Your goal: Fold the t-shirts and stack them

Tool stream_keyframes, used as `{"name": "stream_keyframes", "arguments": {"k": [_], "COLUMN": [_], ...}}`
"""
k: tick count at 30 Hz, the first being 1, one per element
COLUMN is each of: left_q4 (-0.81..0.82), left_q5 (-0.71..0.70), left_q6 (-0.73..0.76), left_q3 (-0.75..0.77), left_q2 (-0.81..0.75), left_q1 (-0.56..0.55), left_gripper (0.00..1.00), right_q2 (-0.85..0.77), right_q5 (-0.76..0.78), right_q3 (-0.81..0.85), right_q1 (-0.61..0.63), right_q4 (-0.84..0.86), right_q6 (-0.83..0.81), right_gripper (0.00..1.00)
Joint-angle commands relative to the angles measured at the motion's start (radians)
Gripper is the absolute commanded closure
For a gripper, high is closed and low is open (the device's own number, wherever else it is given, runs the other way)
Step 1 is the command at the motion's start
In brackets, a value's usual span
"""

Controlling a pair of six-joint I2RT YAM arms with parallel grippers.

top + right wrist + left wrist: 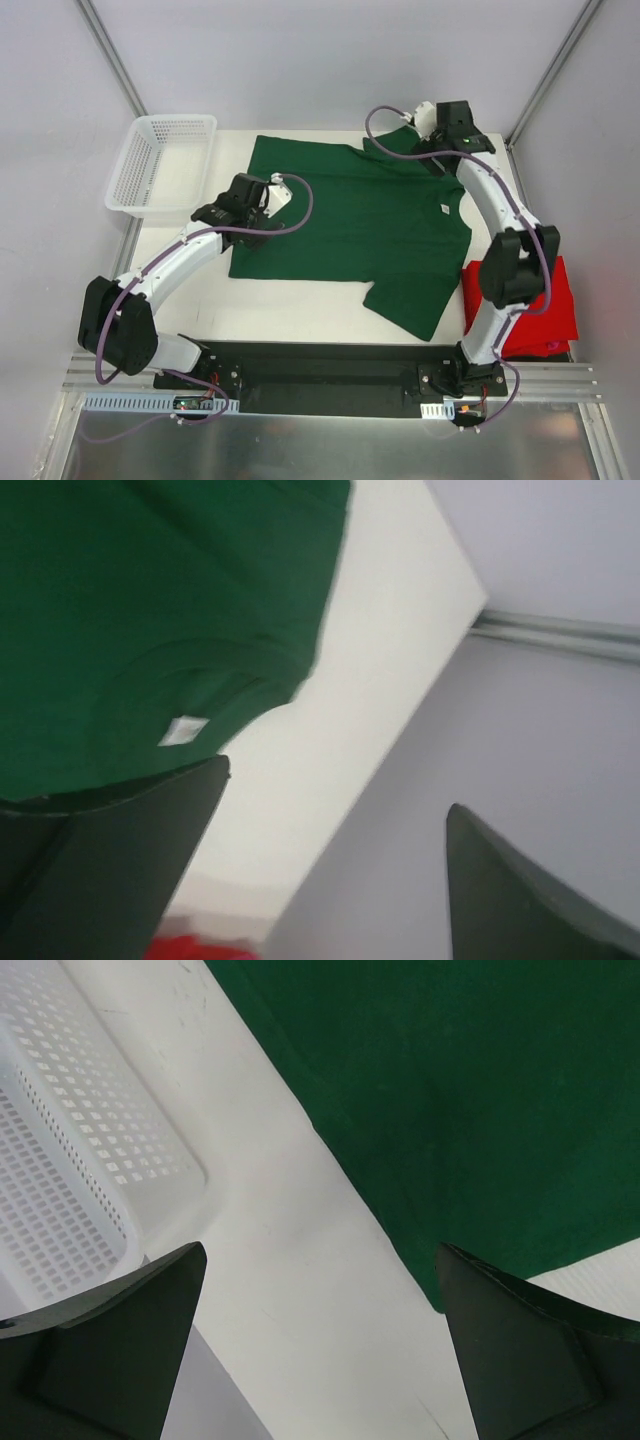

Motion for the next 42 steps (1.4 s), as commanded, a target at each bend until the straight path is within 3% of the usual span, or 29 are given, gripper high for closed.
{"name": "stream_keyframes", "arguments": {"k": [1,3,7,17,21,26,31,36,42], "left_q4": [-0.012,-0.018,-0.020,-0.043,-0.093,-0.121,-0.128,-0.127,-0.127], "left_q5": [0.016,0.027,0.047,-0.004,-0.005,-0.025,-0.039,-0.048,-0.076], "left_q6": [0.007,0.008,0.054,0.269,0.347,0.491,0.539,0.530,0.516], "left_q3": [0.039,0.036,-0.002,-0.119,-0.171,-0.232,-0.262,-0.304,-0.332], "left_q2": [0.013,0.016,0.003,-0.100,-0.139,-0.165,-0.175,-0.179,-0.189], "left_q1": [-0.017,-0.023,-0.037,-0.040,-0.043,-0.043,-0.043,-0.043,-0.043], "left_gripper": [0.01,0.01,0.01,0.01,0.01,0.01,0.01,0.01,0.01], "right_q2": [-0.137,-0.233,-0.430,-0.790,-0.881,-0.907,-0.941,-0.970,-1.028], "right_q5": [-0.336,-0.467,-0.528,-0.508,-0.447,-0.347,-0.214,-0.220,-0.327], "right_q3": [-0.079,-0.190,-0.372,-0.659,-0.789,-0.910,-1.059,-1.118,-1.081], "right_q1": [-0.005,-0.007,0.019,0.088,0.192,0.281,0.347,0.387,0.453], "right_q4": [-0.418,-0.499,-0.558,-0.656,-0.622,-0.552,-0.444,-0.392,-0.536], "right_q6": [0.096,0.071,0.007,-0.142,-0.167,-0.182,-0.236,-0.220,-0.141], "right_gripper": [0.04,0.04,0.04,0.04,0.04,0.01,0.03,0.06,0.09]}}
